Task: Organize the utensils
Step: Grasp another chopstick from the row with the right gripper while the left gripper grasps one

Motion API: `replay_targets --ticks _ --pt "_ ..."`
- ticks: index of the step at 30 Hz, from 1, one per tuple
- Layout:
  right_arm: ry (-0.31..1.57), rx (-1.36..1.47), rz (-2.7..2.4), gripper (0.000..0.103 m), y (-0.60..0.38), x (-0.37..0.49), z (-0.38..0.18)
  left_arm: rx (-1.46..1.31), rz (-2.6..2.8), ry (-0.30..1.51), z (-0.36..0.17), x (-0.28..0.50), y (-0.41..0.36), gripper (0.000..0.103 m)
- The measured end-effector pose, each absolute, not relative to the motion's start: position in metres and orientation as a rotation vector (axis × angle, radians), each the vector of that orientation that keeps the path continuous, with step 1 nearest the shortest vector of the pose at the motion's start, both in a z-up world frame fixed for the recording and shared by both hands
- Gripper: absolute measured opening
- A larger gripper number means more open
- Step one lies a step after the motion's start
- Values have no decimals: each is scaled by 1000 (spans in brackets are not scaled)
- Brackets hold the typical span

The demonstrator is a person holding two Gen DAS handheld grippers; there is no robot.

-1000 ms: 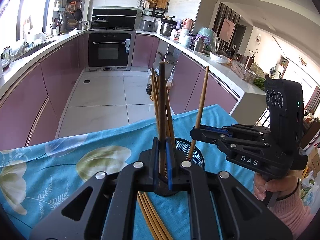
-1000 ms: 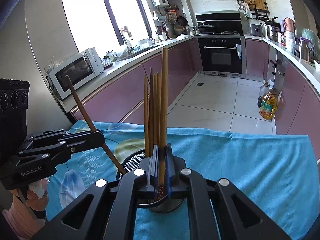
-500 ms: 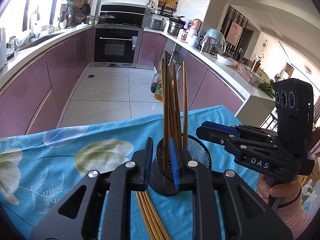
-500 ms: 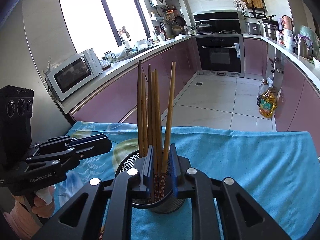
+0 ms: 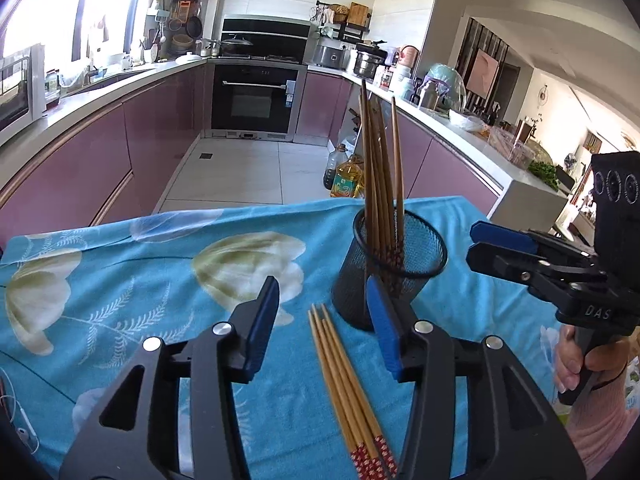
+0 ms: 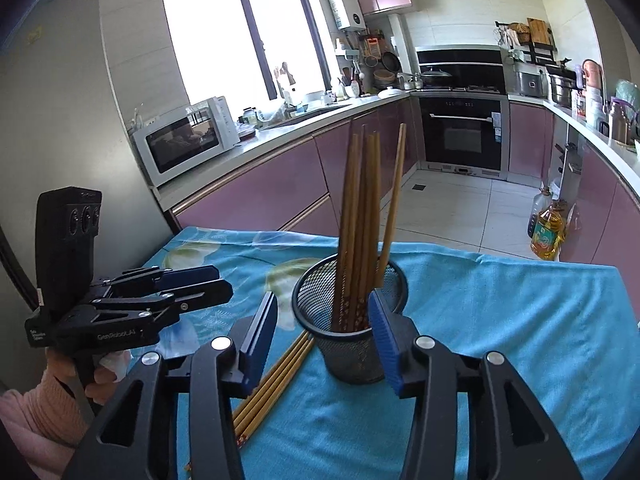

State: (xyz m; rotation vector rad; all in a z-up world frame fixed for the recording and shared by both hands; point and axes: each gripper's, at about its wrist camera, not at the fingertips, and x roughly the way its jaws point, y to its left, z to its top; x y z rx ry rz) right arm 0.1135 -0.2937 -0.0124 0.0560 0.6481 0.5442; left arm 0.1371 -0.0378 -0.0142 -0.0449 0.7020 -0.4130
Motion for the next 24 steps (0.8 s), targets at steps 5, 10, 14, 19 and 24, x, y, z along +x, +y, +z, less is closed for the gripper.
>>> replay_targets --ticks 5,10,14,19,24 --pt "752 46 596 49 -275 96 -51 5 -425 791 -51 113 -34 47" --pt "869 56 615 47 -258 93 -88 -6 -450 874 -85 96 -34 44" --pt "904 62 640 38 -247 88 -99 -6 -482 901 -100 85 -38 39" --pt "953 84 655 29 -241 85 -111 -30 -535 943 -110 79 -44 27" --pt "970 116 660 23 -241 86 -115 -54 -585 963 -112 74 -50 22"
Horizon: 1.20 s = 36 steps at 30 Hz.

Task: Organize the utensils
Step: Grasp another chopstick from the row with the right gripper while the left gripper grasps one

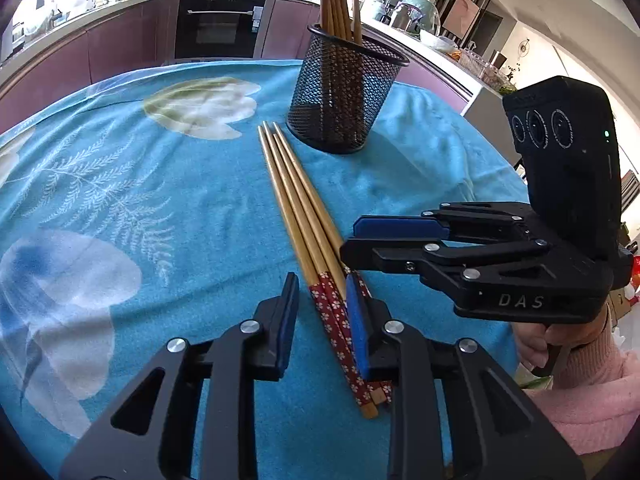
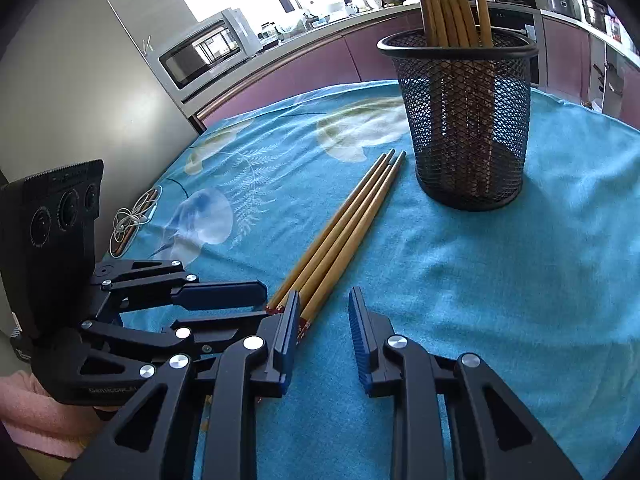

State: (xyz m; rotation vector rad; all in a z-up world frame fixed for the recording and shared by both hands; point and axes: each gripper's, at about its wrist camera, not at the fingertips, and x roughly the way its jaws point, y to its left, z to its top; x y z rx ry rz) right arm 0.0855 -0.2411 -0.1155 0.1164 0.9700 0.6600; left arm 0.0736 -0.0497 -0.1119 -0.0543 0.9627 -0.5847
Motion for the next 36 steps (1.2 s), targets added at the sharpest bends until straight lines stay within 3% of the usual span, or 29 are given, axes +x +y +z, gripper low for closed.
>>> replay_targets --ticks 6,30,36 --pt "978 102 653 19 -239 82 -115 -73 -635 984 -113 66 -55 21" --pt "973 94 591 18 -242 97 -115 -11 -511 972 -110 112 -56 24" --pt "967 69 580 18 -241 98 -115 -14 -506 985 -110 113 -49 18"
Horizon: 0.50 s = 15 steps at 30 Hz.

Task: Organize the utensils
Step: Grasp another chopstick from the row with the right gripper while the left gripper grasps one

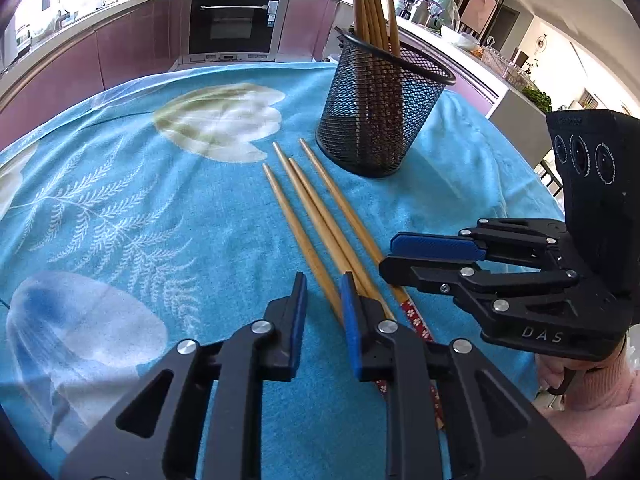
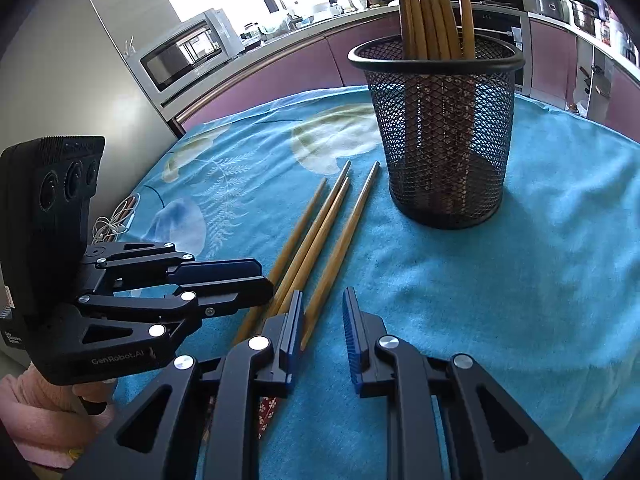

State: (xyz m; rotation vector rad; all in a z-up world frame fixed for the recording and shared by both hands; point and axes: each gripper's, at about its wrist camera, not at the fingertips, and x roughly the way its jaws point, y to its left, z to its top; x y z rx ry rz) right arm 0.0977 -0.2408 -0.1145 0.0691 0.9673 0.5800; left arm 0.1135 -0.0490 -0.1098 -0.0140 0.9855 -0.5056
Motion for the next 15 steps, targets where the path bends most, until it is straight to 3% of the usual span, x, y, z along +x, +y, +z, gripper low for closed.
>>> replay_targets --ticks 15 --pt "955 -8 522 20 -224 115 -114 2 -474 997 -110 131 -51 18"
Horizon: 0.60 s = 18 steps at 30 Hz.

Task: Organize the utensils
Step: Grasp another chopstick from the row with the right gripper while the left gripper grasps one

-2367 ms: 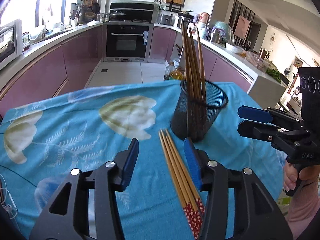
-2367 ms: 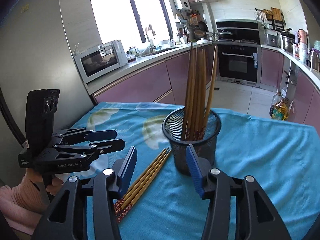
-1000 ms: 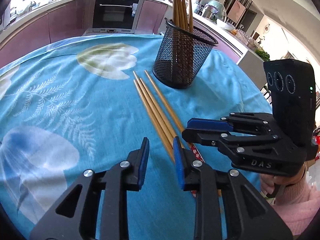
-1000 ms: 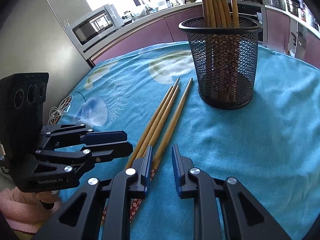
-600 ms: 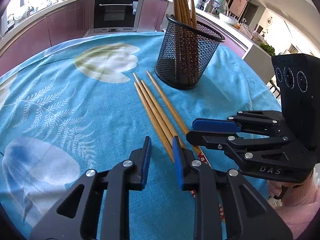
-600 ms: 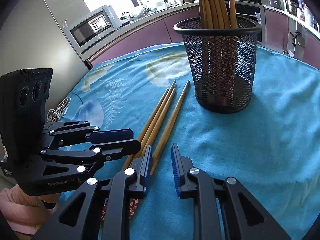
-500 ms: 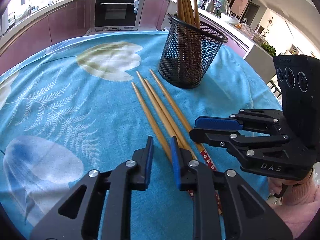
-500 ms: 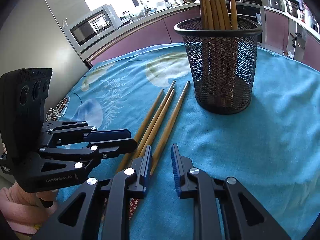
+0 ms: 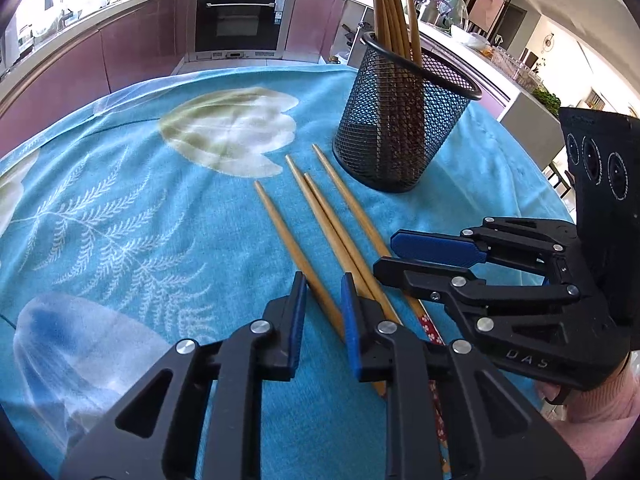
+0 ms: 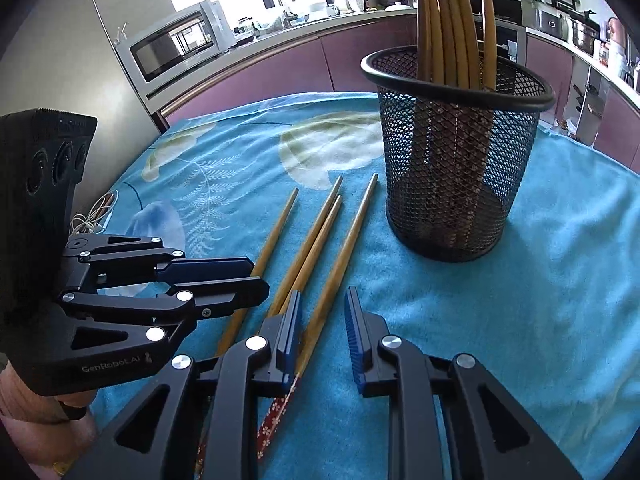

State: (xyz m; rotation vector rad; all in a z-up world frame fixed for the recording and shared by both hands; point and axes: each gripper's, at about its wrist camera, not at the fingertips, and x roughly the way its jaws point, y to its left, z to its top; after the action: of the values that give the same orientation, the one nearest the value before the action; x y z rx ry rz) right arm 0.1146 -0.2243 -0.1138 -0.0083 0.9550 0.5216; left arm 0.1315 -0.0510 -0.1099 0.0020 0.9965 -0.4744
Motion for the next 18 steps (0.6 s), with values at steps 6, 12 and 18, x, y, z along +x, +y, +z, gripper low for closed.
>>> replay_targets --ticks 6,12,18 --pt "957 -7 507 17 -223 119 -114 37 -440 986 -110 135 -59 15" --pt "968 47 510 9 -234 120 -115 11 -403 978 -110 132 -56 9" --pt "963 62 528 6 -238 115 -112 -10 -384 974 -109 128 -52 8"
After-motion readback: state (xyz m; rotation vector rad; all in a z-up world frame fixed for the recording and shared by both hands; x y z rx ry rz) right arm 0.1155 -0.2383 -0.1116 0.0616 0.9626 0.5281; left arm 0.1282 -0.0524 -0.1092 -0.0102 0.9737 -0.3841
